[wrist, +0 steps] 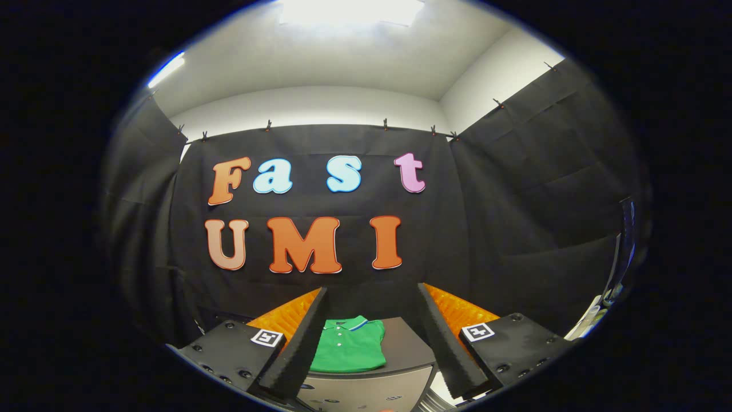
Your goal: Put the clothes into the washing machine and then close the washing machine lid.
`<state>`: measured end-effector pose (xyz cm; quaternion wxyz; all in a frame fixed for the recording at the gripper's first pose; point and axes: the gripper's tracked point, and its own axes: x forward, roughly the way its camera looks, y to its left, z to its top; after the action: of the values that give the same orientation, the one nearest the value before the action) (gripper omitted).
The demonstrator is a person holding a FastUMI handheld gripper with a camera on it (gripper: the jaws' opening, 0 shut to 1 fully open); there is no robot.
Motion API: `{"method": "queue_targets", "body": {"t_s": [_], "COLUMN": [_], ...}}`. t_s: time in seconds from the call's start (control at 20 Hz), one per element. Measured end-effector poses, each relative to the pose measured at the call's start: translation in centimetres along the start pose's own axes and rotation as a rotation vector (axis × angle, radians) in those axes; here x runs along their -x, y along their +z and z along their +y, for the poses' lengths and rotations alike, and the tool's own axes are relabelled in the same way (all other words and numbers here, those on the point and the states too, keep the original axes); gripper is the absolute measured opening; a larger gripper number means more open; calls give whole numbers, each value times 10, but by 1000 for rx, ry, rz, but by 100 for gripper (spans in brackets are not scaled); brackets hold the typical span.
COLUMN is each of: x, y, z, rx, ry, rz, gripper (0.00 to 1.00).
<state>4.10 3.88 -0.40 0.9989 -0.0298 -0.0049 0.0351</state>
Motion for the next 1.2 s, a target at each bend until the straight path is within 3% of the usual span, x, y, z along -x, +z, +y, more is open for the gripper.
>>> {"method": "queue_targets", "body": {"t_s": [0.25,0.4,0.7,1.0,1.2], "x": [-41,-74,-164,-244,-267], "y": [-3,-26,-44,-135,-196], "z": [19,38,77,84,83], "rx": [-17,-28,-20,56,77], "ry": [60,94,208,214,195], "rz": [60,163,263,525,700], "gripper": [98,98,98,98,98]}}
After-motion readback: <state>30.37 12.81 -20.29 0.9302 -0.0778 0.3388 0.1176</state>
